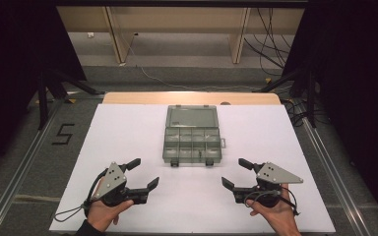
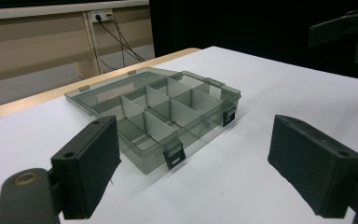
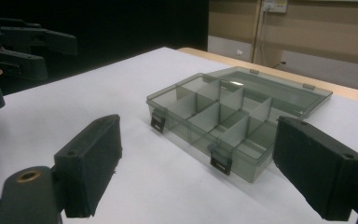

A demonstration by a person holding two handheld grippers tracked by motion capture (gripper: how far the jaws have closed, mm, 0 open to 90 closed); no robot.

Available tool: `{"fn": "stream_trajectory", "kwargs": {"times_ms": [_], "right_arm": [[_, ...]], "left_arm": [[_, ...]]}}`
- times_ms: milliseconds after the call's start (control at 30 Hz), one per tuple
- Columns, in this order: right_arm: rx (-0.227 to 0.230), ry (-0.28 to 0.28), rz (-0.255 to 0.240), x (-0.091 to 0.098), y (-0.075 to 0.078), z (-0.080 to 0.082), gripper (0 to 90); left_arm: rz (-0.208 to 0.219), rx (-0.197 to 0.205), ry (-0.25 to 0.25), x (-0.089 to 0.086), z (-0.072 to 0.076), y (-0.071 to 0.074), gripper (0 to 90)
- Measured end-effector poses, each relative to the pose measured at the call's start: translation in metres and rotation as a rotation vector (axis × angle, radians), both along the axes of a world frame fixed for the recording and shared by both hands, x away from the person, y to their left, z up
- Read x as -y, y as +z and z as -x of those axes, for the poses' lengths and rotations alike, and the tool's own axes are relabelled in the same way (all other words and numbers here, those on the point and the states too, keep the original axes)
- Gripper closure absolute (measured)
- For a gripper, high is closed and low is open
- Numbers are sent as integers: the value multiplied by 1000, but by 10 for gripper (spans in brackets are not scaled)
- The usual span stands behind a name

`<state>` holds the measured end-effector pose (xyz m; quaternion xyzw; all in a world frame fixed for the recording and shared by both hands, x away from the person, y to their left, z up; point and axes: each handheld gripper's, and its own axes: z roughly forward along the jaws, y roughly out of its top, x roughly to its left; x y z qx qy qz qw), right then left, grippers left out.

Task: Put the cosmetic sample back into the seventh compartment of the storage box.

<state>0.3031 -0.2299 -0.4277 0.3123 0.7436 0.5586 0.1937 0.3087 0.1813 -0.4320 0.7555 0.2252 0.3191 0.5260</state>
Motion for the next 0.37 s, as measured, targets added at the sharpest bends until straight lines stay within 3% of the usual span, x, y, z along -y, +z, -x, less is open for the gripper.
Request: {"fn": "stream_trajectory", "kwargs": {"times_ms": [367], "right_arm": [[1,-2,0,0,0,-1,166]], "left_arm": [[3,1,2,0,0,0,157]]}}
